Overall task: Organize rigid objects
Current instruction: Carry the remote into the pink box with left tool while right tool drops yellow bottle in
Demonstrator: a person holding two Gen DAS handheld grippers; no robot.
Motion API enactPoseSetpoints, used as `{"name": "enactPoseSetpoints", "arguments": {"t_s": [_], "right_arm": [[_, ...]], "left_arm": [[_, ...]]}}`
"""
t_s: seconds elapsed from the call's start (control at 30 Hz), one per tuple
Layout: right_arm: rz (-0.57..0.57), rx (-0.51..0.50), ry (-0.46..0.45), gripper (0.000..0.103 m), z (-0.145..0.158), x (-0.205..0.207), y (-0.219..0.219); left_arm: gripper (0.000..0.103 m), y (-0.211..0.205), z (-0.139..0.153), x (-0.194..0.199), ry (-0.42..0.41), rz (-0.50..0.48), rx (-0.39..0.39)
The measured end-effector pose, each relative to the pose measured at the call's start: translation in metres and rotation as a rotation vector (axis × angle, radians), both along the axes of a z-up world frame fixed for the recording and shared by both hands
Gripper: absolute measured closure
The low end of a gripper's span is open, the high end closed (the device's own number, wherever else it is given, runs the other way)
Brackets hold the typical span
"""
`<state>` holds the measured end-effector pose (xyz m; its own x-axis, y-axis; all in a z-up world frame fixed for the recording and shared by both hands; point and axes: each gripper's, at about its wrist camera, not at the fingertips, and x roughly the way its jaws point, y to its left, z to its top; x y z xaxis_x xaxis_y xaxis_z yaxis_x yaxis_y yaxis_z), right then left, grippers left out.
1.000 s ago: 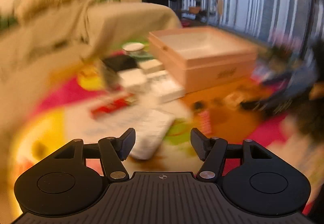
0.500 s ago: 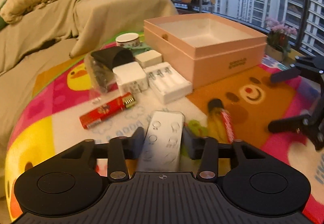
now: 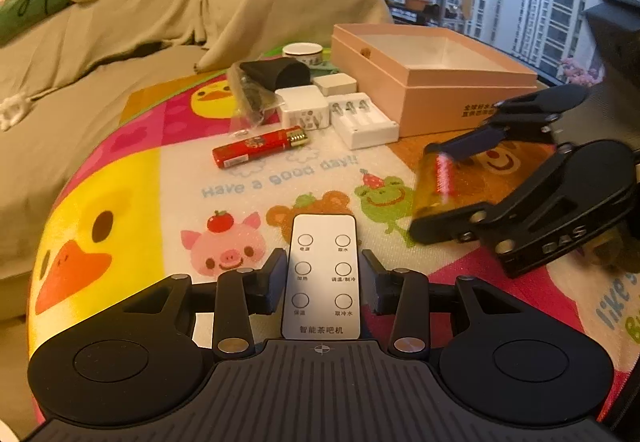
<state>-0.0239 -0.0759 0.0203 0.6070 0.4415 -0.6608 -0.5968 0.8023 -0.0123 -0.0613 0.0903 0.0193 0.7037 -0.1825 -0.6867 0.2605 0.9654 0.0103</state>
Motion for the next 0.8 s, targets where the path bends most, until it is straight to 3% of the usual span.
{"name": "enactPoseSetpoints", "arguments": {"t_s": [0.1,0.2,0.37,0.57,0.7,0.8], "right_arm": [[-0.015,0.018,-0.037,0.022,0.011,-0.016,-0.011],[-0.033,0.053,-0.067,0.022,0.026,-0.036,-0.031],[-0.132,0.044,-0.144,0.022,0.042,-0.071,-0.073],[-0.24,0.053,-0.184,0.022,0.045,-0.085,-0.112],[-0.301,0.051,-0.157,0.022,0.04,-0.082,-0.121],[-0.336,0.042,-0.171,0.022,0.039,-0.085,-0.13]], "left_arm": [[0.06,-0.006,-0.001,-0.006,-0.024,0.011,0.015],[0.06,-0.015,0.003,-0.011,-0.015,-0.039,-0.032],[0.06,-0.038,0.049,-0.003,-0.096,-0.106,-0.09],[0.059,-0.095,0.121,0.07,-0.266,-0.157,-0.172],[0.059,-0.117,0.118,0.137,-0.191,-0.113,-0.208],[0.059,-0.102,0.107,0.13,-0.191,-0.086,-0.244]]}}
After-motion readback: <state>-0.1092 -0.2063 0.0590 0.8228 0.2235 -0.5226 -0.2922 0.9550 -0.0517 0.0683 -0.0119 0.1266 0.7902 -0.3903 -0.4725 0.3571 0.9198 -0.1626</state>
